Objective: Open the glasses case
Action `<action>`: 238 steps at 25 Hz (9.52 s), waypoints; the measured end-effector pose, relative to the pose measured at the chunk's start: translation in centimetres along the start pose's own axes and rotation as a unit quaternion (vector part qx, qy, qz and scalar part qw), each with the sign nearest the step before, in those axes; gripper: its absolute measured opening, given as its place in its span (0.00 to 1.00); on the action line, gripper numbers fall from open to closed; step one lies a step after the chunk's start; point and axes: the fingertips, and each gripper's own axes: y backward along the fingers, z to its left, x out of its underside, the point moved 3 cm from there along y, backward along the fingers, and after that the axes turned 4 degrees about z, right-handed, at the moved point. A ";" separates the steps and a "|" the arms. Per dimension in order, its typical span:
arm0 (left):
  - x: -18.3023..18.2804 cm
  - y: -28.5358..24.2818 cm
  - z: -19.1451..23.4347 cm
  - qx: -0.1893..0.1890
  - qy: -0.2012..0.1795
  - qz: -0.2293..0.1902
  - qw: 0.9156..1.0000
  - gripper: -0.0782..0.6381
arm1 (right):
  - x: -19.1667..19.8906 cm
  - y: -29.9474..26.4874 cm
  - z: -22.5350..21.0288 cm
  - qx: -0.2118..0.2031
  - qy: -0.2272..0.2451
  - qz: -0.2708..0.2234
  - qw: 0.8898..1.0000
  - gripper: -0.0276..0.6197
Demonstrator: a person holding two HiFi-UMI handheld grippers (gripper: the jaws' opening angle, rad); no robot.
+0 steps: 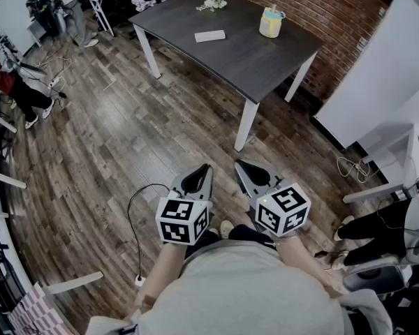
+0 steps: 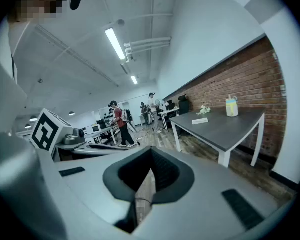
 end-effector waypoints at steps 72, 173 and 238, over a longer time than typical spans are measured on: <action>-13.3 -22.2 21.3 -0.046 0.041 -0.001 0.998 0.29 | -12.9 -26.9 -17.3 -0.046 0.020 0.029 0.998 0.23; -19.5 -63.2 42.1 0.105 -0.182 0.209 0.955 0.43 | -17.1 -56.2 -51.4 0.128 0.141 0.248 0.950 0.37; -26.4 -67.5 45.0 0.079 -0.115 0.153 0.978 0.21 | -24.2 -61.4 -54.4 0.102 0.187 0.212 0.954 0.23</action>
